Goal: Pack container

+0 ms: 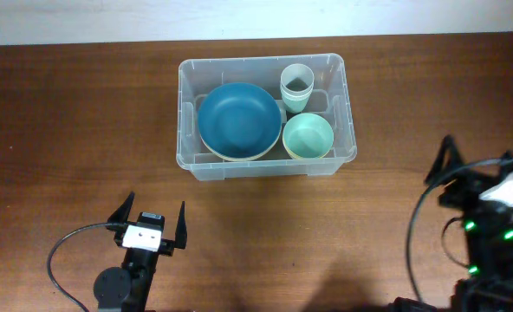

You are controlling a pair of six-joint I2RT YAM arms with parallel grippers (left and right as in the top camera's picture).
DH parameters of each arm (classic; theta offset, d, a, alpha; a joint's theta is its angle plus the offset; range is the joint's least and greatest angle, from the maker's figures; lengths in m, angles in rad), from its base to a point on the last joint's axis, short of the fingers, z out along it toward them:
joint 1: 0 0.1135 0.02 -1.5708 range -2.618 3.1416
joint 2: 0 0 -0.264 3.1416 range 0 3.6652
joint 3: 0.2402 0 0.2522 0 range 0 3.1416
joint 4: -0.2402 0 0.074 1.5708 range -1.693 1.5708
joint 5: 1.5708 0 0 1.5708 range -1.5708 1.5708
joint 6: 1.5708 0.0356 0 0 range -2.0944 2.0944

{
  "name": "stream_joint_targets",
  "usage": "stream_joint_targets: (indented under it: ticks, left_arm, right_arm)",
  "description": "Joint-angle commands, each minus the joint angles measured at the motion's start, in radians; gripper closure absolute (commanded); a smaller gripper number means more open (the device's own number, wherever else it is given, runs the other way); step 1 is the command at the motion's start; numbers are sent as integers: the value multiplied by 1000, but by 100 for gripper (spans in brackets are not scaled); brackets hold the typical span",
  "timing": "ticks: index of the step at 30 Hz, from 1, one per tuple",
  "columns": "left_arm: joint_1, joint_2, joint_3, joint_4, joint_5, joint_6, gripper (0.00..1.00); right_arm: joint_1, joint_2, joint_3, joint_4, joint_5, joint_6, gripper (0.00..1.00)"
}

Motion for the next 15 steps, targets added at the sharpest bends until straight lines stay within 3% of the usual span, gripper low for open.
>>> stream_joint_targets:
  ticks: [1,9,15]
  left_arm:
    - [1,-8,-5,-4,-7,16,0]
    - [1,-8,-5,-3,-8,16,0]
    - [1,-8,-5,-3,-7,16,0]
  right_arm:
    - [45,-93,-127,67,-44,-33,1]
    - [206,-335,-366,167,44,-79,1]
    - [211,-382,-394,167,38,-77,1]
